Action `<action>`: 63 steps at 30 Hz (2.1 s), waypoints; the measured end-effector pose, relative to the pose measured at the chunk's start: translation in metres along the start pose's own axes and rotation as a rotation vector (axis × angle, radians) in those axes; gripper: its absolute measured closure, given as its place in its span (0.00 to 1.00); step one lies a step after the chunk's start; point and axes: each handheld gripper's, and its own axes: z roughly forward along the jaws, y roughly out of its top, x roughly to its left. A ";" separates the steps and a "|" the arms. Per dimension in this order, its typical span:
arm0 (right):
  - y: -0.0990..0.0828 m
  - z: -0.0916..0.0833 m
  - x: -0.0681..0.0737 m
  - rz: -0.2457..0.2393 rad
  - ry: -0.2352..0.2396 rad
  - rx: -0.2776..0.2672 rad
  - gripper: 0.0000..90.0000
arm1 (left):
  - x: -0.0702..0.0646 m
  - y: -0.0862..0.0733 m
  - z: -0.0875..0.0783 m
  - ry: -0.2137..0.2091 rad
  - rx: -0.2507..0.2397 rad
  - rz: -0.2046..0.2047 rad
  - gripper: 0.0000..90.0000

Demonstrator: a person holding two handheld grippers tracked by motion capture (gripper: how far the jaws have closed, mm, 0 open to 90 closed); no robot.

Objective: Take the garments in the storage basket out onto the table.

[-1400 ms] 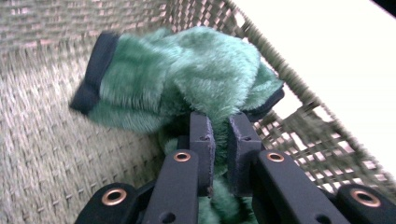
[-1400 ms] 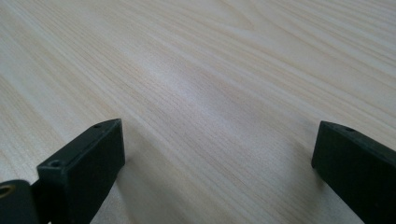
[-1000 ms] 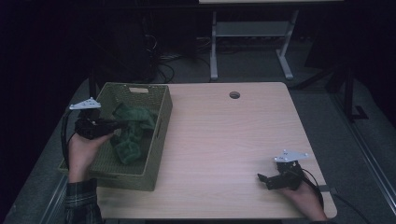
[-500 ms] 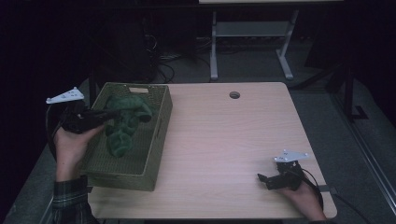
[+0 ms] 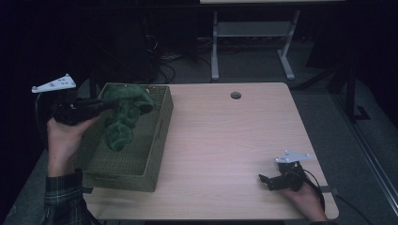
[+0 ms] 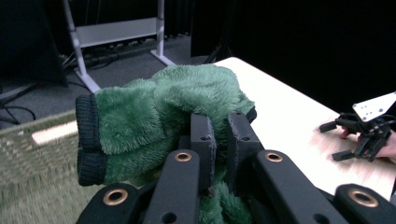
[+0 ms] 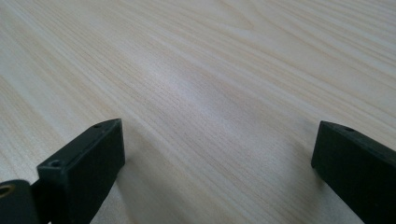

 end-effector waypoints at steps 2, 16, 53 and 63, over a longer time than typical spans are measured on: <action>0.000 0.000 0.000 0.000 0.000 0.000 0.02 | -0.004 0.006 -0.001 -0.007 -0.010 0.011 0.92; 0.000 0.000 0.000 0.000 -0.001 0.000 0.02 | -0.033 0.028 0.025 -0.085 -0.023 0.066 0.92; 0.000 0.000 0.000 0.005 0.001 0.002 0.02 | -0.105 0.012 0.140 -0.263 0.050 0.102 0.92; 0.000 0.000 0.000 0.007 0.002 0.003 0.02 | -0.125 -0.010 0.173 -0.266 0.082 0.093 0.92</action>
